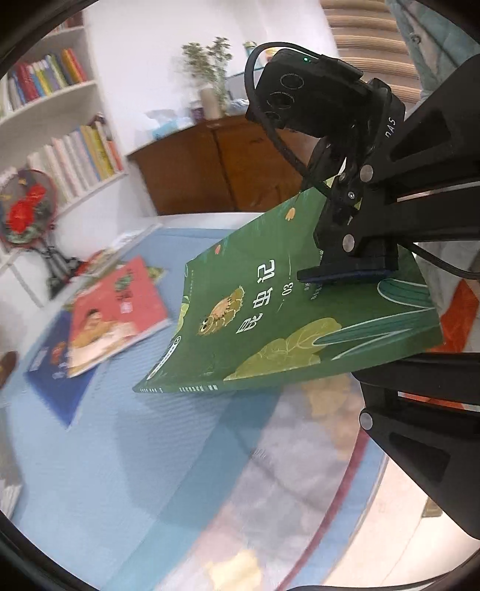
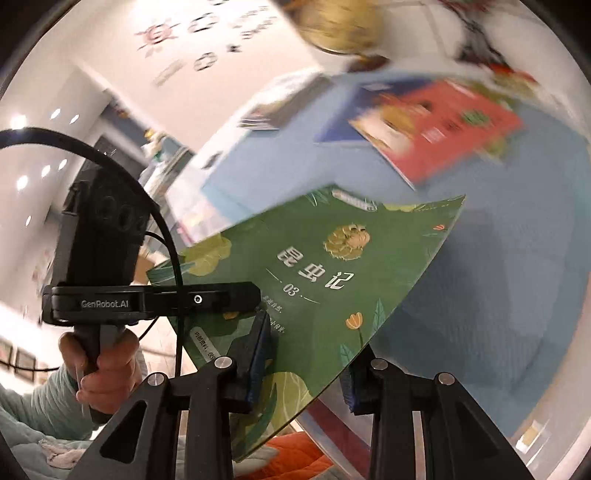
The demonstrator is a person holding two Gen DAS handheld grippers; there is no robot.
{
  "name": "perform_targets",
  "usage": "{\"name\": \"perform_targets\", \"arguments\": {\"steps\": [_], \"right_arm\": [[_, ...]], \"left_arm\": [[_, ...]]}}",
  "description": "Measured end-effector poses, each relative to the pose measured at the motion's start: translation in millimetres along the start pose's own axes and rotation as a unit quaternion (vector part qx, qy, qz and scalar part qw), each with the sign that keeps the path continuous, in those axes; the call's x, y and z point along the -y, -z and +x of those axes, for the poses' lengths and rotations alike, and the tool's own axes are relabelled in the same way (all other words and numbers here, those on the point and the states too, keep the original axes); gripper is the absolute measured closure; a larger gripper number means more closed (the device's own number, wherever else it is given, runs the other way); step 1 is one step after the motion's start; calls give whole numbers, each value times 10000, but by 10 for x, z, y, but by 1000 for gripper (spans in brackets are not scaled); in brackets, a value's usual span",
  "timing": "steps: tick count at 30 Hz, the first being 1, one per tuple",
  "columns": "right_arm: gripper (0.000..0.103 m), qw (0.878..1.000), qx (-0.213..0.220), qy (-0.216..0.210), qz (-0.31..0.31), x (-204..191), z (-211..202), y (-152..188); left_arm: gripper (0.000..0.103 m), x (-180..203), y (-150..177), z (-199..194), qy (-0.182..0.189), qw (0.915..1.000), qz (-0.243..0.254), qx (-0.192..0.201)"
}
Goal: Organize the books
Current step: 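Carry the green book in the left gripper toward the globe, then lay the green book on the stack and open the left gripper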
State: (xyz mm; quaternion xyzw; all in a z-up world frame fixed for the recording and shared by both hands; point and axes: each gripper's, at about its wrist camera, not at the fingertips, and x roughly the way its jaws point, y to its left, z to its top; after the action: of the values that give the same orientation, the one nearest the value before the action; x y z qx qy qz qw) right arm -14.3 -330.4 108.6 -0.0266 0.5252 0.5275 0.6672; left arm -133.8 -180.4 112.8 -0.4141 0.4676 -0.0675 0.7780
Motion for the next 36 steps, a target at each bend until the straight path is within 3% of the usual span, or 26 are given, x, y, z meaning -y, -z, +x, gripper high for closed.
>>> {"name": "perform_targets", "arguments": {"steps": [6,11,18,25,33,36], "right_arm": [[69,9981,183,-177,-565,-301,99,-384],[68,9960,448,-6,-767,-525,394,-955],[68,9937,795,435,-656,-803,1228,-2039],[68,9956,830,437,66,-653,2173,-3105],[68,9930,717,694,633,-461,2711,-3660],[68,9914,709,758,799,-409,2828,-3793]], "left_arm": [[91,-81,-292,-386,-226,9980,42,589],[91,-303,-945,-589,-289,9964,195,777],[91,-1011,-2278,-811,-293,9951,655,680],[90,-1834,-3524,-781,-394,9959,679,452],[88,-2347,-4208,-581,-212,9986,415,237],[83,-2428,-4382,-527,-317,9987,365,186]]}}
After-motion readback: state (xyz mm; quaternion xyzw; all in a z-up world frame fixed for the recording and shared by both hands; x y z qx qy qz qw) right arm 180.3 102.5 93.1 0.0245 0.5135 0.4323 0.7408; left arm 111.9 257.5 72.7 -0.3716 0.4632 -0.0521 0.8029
